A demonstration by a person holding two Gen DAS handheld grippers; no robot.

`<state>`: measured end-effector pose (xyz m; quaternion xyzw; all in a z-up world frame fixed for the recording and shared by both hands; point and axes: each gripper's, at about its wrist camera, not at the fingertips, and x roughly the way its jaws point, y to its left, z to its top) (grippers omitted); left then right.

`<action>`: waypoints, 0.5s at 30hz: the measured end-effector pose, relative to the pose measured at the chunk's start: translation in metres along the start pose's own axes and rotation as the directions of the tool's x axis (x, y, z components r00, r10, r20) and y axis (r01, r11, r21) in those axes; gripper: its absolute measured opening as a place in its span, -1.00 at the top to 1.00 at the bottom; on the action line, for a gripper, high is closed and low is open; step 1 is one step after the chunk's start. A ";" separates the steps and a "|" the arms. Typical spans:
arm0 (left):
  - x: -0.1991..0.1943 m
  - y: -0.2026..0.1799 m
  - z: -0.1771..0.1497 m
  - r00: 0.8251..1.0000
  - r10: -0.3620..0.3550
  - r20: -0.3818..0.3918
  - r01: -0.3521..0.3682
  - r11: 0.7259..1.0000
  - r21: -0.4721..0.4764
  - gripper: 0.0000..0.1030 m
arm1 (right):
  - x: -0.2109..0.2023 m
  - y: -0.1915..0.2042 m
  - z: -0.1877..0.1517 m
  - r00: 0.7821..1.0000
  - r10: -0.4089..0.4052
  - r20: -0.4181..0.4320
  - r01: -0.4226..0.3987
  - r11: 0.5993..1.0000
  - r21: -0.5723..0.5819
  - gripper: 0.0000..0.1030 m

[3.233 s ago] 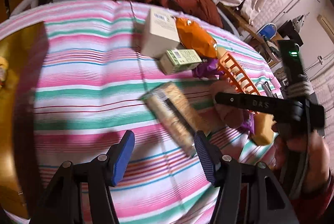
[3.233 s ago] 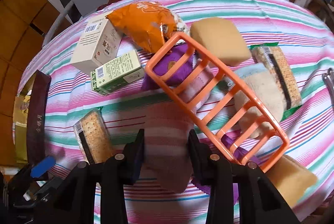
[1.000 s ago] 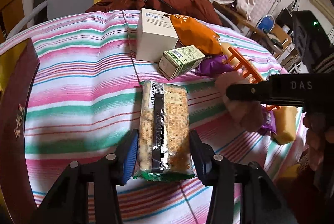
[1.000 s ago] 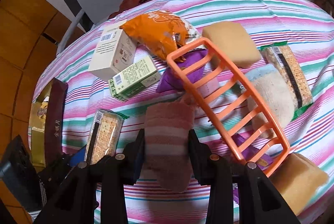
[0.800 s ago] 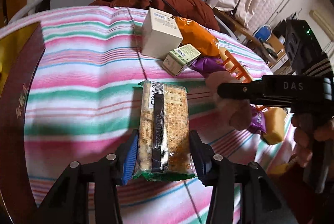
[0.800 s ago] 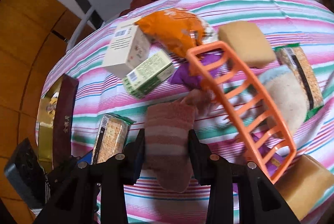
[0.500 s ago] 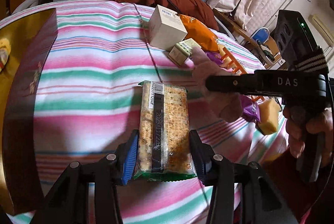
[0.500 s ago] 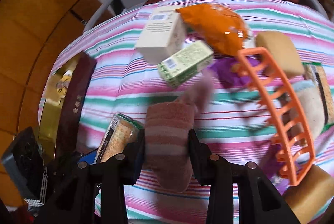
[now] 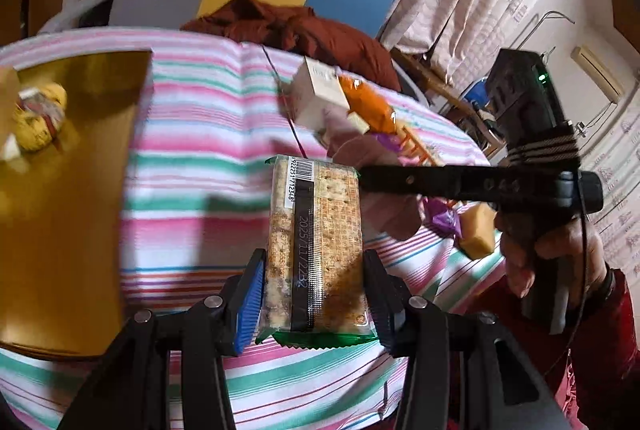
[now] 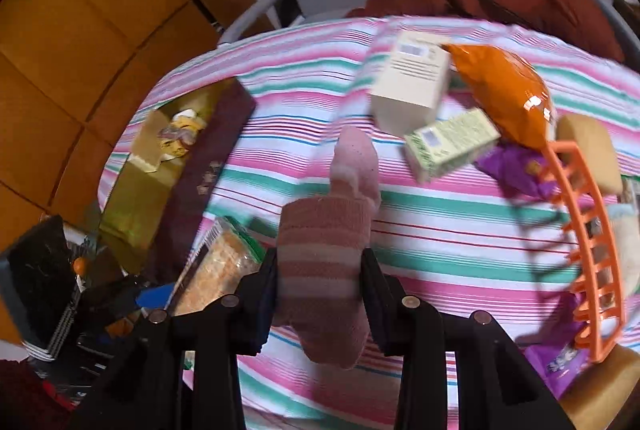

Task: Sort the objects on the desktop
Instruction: 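Lift the cracker pack and sock toward the gold tray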

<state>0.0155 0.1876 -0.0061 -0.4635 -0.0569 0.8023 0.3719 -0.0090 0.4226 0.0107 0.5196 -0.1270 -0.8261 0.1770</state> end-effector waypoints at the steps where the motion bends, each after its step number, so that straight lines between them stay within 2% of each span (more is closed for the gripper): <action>1: -0.005 0.002 0.001 1.000 0.001 0.008 -0.001 1.000 -0.004 0.08 | 0.002 0.005 0.001 1.000 0.014 0.000 -0.014 1.000 0.006 0.24; 7: -0.034 0.031 0.007 0.998 0.019 0.057 -0.015 0.998 -0.062 0.08 | 0.017 0.046 0.014 0.998 0.067 -0.002 -0.067 0.998 0.004 0.24; 15: -0.077 0.087 0.012 0.988 0.083 0.127 -0.063 0.986 -0.157 0.08 | 0.039 0.117 0.042 0.990 0.143 -0.004 -0.143 0.988 -0.058 0.24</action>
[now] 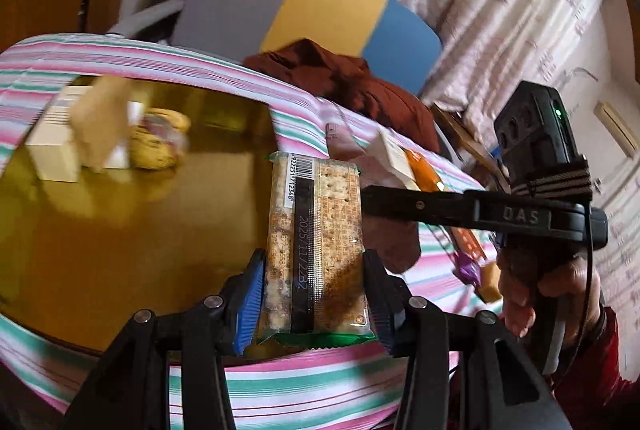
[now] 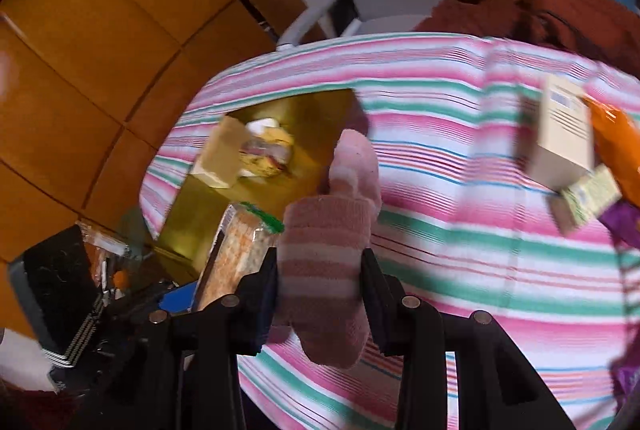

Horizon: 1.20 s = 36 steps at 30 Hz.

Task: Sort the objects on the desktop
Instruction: 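Lift the cracker pack and sock toward the gold tray, then lower the cracker pack and sock into the gold tray and open both tools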

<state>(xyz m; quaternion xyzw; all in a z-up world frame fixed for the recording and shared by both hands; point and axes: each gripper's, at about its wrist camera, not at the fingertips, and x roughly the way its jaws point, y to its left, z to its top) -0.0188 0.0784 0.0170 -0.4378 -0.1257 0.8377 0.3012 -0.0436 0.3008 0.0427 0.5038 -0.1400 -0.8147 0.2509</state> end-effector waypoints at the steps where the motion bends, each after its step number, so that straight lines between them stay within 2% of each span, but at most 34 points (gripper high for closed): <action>1: -0.004 0.009 0.002 1.000 0.012 0.004 -0.012 1.000 -0.012 0.08 | 0.005 0.007 0.003 1.000 0.004 -0.003 -0.004 1.000 -0.006 0.24; 4: -0.018 0.040 0.007 0.997 0.070 0.021 -0.069 0.997 -0.043 0.08 | 0.029 0.030 0.011 0.999 0.019 -0.032 -0.019 1.000 -0.025 0.24; 9: -0.031 0.088 0.009 0.987 0.162 0.002 -0.161 0.983 -0.086 0.08 | 0.075 0.065 0.019 0.995 0.039 -0.093 -0.042 0.999 -0.031 0.24; 16: -0.032 0.137 0.010 0.959 0.282 -0.031 -0.283 0.954 -0.101 0.08 | 0.135 0.092 0.025 0.984 0.049 -0.171 -0.048 0.999 0.012 0.24; 19: -0.028 0.147 0.015 0.944 0.327 -0.054 -0.331 0.939 -0.090 0.07 | 0.155 0.100 0.028 0.982 0.069 -0.176 -0.063 0.997 0.038 0.13; 21: -0.031 0.156 0.019 0.936 0.346 -0.061 -0.351 0.928 -0.126 0.01 | 0.163 0.107 0.029 0.979 0.106 -0.172 -0.099 0.994 0.046 -0.07; 23: -0.038 0.167 0.020 0.937 0.343 -0.065 -0.349 0.919 -0.185 -0.07 | 0.164 0.111 0.029 0.979 0.124 -0.160 -0.117 0.992 0.052 -0.14; 26: -0.054 0.172 0.020 0.953 0.301 -0.023 -0.297 0.918 -0.263 -0.07 | 0.162 0.112 0.027 0.975 0.154 -0.161 -0.144 0.987 0.070 -0.21; 28: -0.064 0.171 0.020 0.948 0.319 0.017 -0.301 0.908 -0.290 -0.07 | 0.160 0.112 0.023 0.976 0.138 -0.167 -0.129 0.990 0.061 -0.21; 31: -0.072 0.167 0.019 0.950 0.305 0.058 -0.273 0.909 -0.316 -0.07 | 0.158 0.108 0.017 0.976 0.130 -0.177 -0.121 0.991 0.061 -0.22; 36: -0.078 0.157 0.014 0.945 0.315 0.085 -0.271 0.903 -0.333 -0.07 | 0.161 0.106 0.013 0.972 0.145 -0.186 -0.134 0.988 0.074 -0.22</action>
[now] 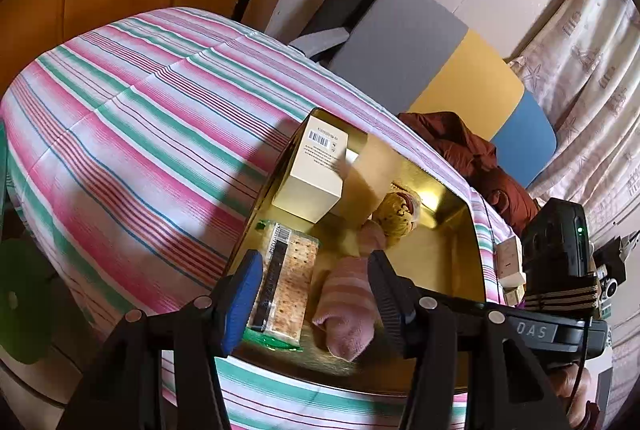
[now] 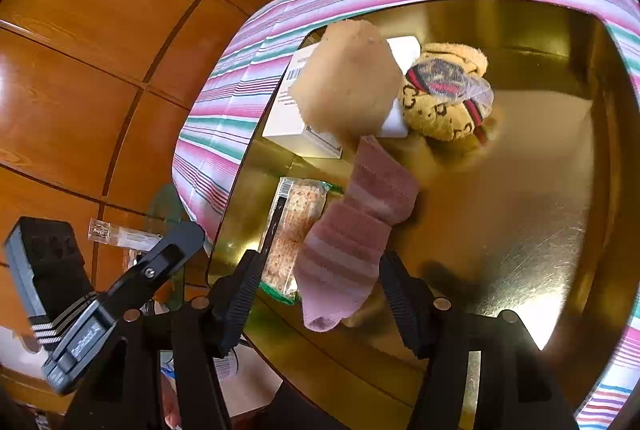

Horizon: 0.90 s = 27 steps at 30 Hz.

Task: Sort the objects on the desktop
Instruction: 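Lower the cracker pack and sock into the gold tray and open both tools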

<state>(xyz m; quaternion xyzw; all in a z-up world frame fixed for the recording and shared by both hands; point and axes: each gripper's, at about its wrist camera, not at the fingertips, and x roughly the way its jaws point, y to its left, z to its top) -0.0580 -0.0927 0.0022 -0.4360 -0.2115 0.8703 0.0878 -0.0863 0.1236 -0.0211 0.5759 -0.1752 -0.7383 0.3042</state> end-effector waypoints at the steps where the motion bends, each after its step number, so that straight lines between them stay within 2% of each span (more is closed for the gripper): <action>1: -0.001 -0.001 -0.001 1.000 -0.001 0.000 0.001 1.000 -0.001 -0.07 | 0.000 0.001 -0.001 1.000 0.006 0.002 -0.006 1.000 0.002 -0.22; 6: 0.000 -0.010 -0.008 1.000 -0.004 -0.018 0.004 1.000 0.009 -0.07 | -0.014 0.006 -0.004 0.999 0.036 0.040 -0.036 0.999 -0.014 -0.22; 9: 0.001 -0.022 -0.014 0.999 -0.016 -0.033 0.017 1.000 0.024 -0.09 | -0.032 0.010 -0.009 0.997 0.010 0.077 -0.006 0.999 -0.052 -0.23; 14: 0.007 -0.058 -0.024 0.998 -0.034 -0.056 0.041 0.992 0.116 -0.09 | -0.075 -0.007 -0.020 0.987 -0.056 0.152 0.068 0.995 -0.077 -0.30; 21: 0.013 -0.113 -0.043 0.988 -0.109 -0.112 0.132 0.964 0.231 -0.09 | -0.133 -0.065 -0.041 0.965 -0.150 0.214 0.151 0.988 0.008 -0.30; 27: 0.016 -0.163 -0.063 0.971 -0.175 -0.166 0.222 0.916 0.334 -0.10 | -0.175 -0.124 -0.063 0.939 -0.253 0.234 0.230 0.966 0.122 -0.30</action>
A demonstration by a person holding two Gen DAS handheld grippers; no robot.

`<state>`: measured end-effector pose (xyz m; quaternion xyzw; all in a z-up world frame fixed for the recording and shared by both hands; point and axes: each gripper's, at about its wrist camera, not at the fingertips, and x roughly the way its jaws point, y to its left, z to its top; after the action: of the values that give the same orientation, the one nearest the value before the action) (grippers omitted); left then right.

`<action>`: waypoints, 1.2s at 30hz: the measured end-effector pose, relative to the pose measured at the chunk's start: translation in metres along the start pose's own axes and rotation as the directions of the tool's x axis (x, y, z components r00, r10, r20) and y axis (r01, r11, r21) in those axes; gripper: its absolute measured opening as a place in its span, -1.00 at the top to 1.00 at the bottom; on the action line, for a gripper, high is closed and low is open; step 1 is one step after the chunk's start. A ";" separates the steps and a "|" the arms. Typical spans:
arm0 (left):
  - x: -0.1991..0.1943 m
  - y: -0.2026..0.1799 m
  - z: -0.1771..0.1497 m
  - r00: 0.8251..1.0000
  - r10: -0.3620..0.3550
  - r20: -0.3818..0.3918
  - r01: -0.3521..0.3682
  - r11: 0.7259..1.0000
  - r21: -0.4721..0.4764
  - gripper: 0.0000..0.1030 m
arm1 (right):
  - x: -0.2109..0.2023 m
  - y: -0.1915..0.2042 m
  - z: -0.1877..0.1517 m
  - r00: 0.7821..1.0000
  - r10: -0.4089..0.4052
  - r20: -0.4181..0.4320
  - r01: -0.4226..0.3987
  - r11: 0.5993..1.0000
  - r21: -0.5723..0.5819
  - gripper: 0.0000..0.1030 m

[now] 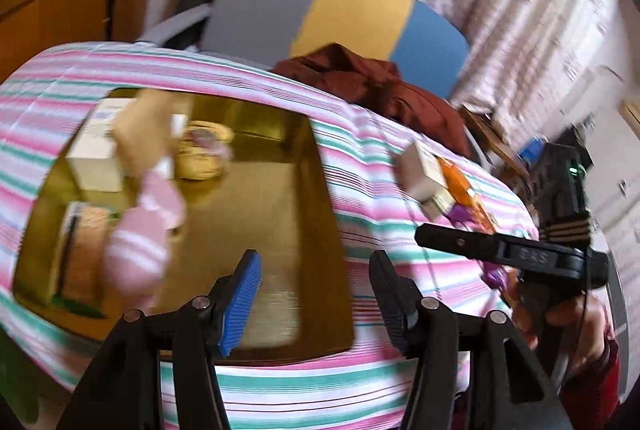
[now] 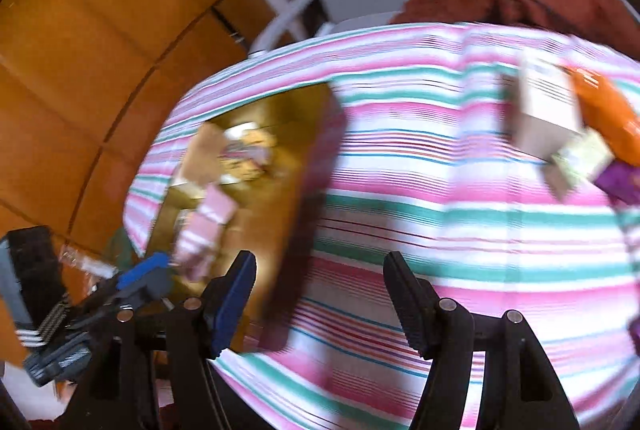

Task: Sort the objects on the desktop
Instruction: 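Lower the cracker pack and sock into the gold tray and open both tools, then move both tools back over the remaining items on the table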

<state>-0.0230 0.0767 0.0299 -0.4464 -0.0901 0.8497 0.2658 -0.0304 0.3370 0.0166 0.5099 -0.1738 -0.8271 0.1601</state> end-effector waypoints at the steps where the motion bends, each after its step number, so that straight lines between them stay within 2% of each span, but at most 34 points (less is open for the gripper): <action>1: 0.003 -0.007 0.000 1.000 -0.009 -0.007 0.009 1.000 0.014 -0.10 | -0.004 -0.013 -0.002 1.000 -0.020 0.002 0.020 0.999 0.025 -0.30; 5: 0.018 -0.036 -0.003 0.998 -0.040 -0.042 0.043 0.997 0.063 -0.10 | -0.016 -0.067 -0.005 0.994 -0.104 -0.015 0.105 0.988 0.114 -0.30; 12: 0.040 -0.070 -0.008 0.994 -0.058 -0.094 0.069 0.990 0.123 -0.10 | -0.021 -0.143 0.010 0.969 -0.235 -0.076 0.246 0.946 0.210 -0.30; 18: 0.060 -0.086 -0.010 0.989 -0.045 -0.142 0.068 0.985 0.160 -0.11 | -0.022 -0.176 0.035 0.944 -0.316 -0.093 0.329 0.919 0.216 -0.30; 22: 0.073 -0.094 -0.012 0.985 -0.038 -0.167 0.068 0.981 0.181 -0.11 | -0.031 -0.198 0.050 0.909 -0.413 -0.050 0.411 0.873 0.261 -0.30; 23: 0.076 -0.096 -0.012 0.985 -0.036 -0.172 0.068 0.980 0.188 -0.11 | -0.032 -0.203 0.053 0.907 -0.418 -0.045 0.414 0.869 0.270 -0.31; 30: 0.105 -0.121 -0.007 0.977 -0.050 -0.207 0.100 0.966 0.237 -0.11 | -0.019 -0.223 0.064 0.942 -0.327 -0.073 0.334 0.894 0.301 -0.35; 32: 0.115 -0.129 -0.004 0.976 -0.054 -0.211 0.107 0.963 0.249 -0.11 | -0.018 -0.227 0.066 0.949 -0.305 -0.081 0.315 0.901 0.297 -0.12; 33: 0.121 -0.133 -0.001 0.975 -0.056 -0.214 0.112 0.960 0.255 -0.11 | -0.016 -0.224 0.065 0.948 -0.307 -0.081 0.317 0.903 0.291 -0.07; 35: 0.136 -0.141 0.003 0.973 -0.054 -0.223 0.115 0.957 0.268 -0.11 | -0.017 -0.224 0.064 0.948 -0.306 -0.086 0.317 0.902 0.293 0.20; 36: 0.143 -0.145 0.004 0.970 -0.057 -0.236 0.121 0.956 0.269 -0.11 | -0.018 -0.225 0.063 0.950 -0.298 -0.090 0.311 0.901 0.304 0.20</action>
<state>-0.0383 0.2752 -0.0132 -0.4930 0.0421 0.7848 0.3733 -0.0991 0.5524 -0.0445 0.5668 -0.2179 -0.7929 -0.0507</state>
